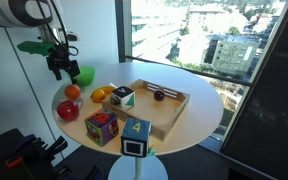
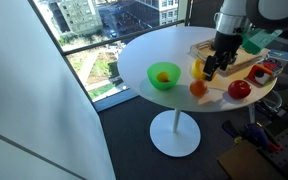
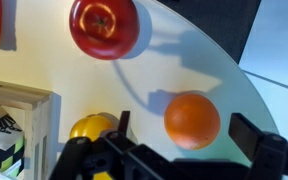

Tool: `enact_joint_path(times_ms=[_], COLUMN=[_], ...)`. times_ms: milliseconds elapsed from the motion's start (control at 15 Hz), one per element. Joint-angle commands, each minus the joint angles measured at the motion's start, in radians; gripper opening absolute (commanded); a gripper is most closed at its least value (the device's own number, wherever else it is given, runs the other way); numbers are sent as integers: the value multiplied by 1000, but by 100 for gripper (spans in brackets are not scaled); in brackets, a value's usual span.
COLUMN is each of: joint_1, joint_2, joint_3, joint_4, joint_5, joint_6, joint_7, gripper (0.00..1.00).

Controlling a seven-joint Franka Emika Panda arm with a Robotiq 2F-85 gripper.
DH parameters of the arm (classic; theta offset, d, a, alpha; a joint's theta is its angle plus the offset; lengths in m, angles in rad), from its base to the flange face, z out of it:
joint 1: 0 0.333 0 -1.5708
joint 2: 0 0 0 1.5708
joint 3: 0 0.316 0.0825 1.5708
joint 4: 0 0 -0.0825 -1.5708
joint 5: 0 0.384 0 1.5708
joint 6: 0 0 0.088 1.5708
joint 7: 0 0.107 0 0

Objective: Put the orange in the green bowl

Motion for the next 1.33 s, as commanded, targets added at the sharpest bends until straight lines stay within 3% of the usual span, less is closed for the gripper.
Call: enact_joint_path(times_ms=[0, 1267], joint_1=[2, 48], joint_2=[50, 200], joint_3=[6, 5], joint_4=[12, 77], joint_5=[-49, -156], joint_6=[63, 192], joint_7=[32, 25], gripper=[100, 100])
